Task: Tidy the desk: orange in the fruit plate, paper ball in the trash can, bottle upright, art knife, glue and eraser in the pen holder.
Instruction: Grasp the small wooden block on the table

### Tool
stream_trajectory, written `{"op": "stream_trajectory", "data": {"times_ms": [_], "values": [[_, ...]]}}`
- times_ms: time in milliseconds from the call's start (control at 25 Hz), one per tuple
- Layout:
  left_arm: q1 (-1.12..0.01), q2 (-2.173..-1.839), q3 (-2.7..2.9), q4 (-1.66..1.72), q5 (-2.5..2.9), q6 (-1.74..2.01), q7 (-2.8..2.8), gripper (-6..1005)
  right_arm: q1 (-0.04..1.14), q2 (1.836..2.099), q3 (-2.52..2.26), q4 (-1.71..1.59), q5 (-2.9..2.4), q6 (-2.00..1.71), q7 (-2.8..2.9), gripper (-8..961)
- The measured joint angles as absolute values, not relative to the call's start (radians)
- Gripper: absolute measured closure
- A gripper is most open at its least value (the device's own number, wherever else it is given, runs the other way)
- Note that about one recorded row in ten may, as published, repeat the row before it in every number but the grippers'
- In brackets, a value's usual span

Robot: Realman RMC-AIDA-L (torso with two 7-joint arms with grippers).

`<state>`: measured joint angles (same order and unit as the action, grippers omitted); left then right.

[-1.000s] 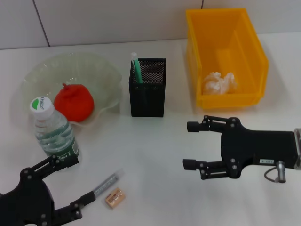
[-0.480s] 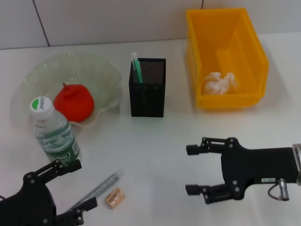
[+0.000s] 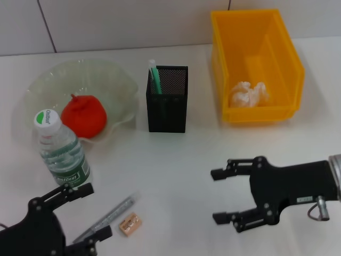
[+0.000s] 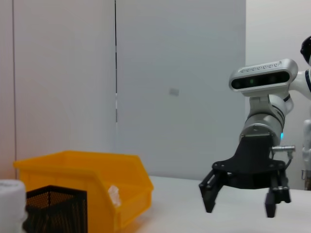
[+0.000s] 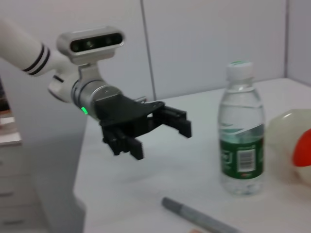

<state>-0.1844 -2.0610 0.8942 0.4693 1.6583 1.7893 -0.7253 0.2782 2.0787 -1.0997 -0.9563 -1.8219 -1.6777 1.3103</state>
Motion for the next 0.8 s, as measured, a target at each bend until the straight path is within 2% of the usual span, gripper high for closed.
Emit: {"op": "stream_trajectory", "data": {"times_ms": [240,360,560,600,640,720,800], "values": [[-0.214,-2.067,0.919,0.498,1.659,1.783,-0.766,202,0.27,2.074,-0.999,-0.843,-1.826,-1.686,1.205,114],[-0.227,-2.069,1.009,0.674,1.662,1.736,-0.894,202,0.265,2.064,-0.948,-0.769,-1.828,-1.686,1.168,115],[-0.227,-2.07,1.052,0.75,1.662,1.703,-0.943,202,0.262,2.055,-0.892,-0.687,-1.828,-1.687,1.136,115],[-0.246,-2.065,1.164,0.968,1.71,1.643,-1.066,202,0.26,2.057,-0.89,-0.679,-1.829,-1.687,1.122,115],[-0.246,-2.065,1.164,0.968,1.71,1.643,-1.066,202,0.259,2.058,-0.889,-0.673,-1.829,-1.686,1.114,114],[-0.334,-2.068,1.208,1.154,1.915,1.662,-1.214,203,0.259,2.061,-0.888,-0.663,-1.828,-1.683,1.109,114],[-0.372,-2.069,1.233,1.203,1.98,1.688,-1.266,206,0.262,2.061,-0.88,-0.655,-1.825,-1.683,1.117,114]]}}
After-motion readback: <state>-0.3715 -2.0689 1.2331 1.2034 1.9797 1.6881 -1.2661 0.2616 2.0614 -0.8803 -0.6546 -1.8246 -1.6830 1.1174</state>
